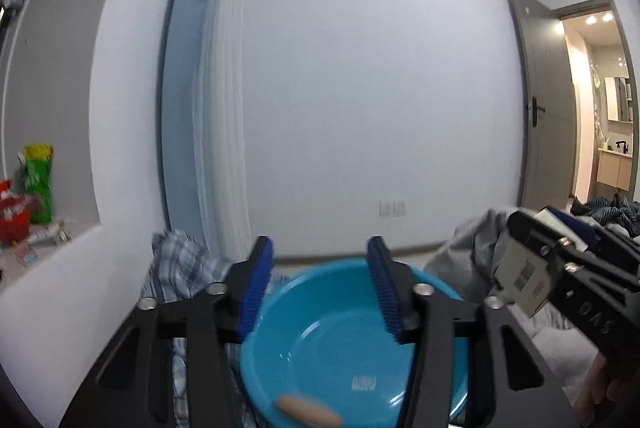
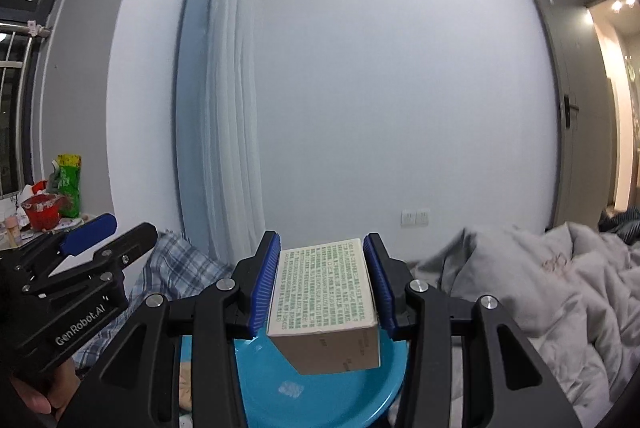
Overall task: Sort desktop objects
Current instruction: 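Carry the sponge puff over the basin and open the left tool, then lower the cream box into the basin and open the right tool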
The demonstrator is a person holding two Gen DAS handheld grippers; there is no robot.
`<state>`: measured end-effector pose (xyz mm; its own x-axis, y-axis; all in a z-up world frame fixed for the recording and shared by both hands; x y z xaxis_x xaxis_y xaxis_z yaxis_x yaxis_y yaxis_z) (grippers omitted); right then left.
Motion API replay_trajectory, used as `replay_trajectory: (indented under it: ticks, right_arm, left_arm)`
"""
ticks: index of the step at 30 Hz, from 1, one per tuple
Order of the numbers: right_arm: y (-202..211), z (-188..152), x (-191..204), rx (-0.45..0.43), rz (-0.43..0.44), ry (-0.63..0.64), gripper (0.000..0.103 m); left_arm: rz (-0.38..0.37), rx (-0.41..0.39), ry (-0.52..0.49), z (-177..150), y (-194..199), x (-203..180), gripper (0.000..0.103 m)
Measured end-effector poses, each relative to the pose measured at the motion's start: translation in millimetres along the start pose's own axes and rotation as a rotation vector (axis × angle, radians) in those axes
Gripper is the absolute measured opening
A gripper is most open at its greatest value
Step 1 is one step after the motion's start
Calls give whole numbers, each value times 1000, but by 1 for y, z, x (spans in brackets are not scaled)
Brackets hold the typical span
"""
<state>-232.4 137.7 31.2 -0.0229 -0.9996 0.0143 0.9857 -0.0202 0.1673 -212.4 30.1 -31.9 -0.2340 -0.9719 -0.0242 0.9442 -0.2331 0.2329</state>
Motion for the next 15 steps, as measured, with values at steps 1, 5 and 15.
replay_trajectory:
  ticks: [1, 5, 15]
  right_arm:
    - [-2, -3, -1, 10, -3, 5, 42]
    - [-4, -14, -1, 36, -2, 17, 42]
    - [-42, -59, 0, 228, 23, -24, 42]
  left_arm:
    - [-3, 36, 15, -8, -9, 3, 43]
    - [-13, 115, 51, -24, -26, 8, 43]
    - [-42, 387, 147, -94, -78, 15, 43]
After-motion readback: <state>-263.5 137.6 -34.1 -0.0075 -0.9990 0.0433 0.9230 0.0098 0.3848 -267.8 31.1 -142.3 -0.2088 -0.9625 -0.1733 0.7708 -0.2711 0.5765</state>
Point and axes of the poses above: each gripper's, at about its wrist camera, not at the fingertips, and y roughly against the way its jaws point, x to its left, z to its top, the point moved 10 cm from there along -y, roughly the way its jaws point, and after that the axes turned 6 degrees about -z, right-handed, at the moved point
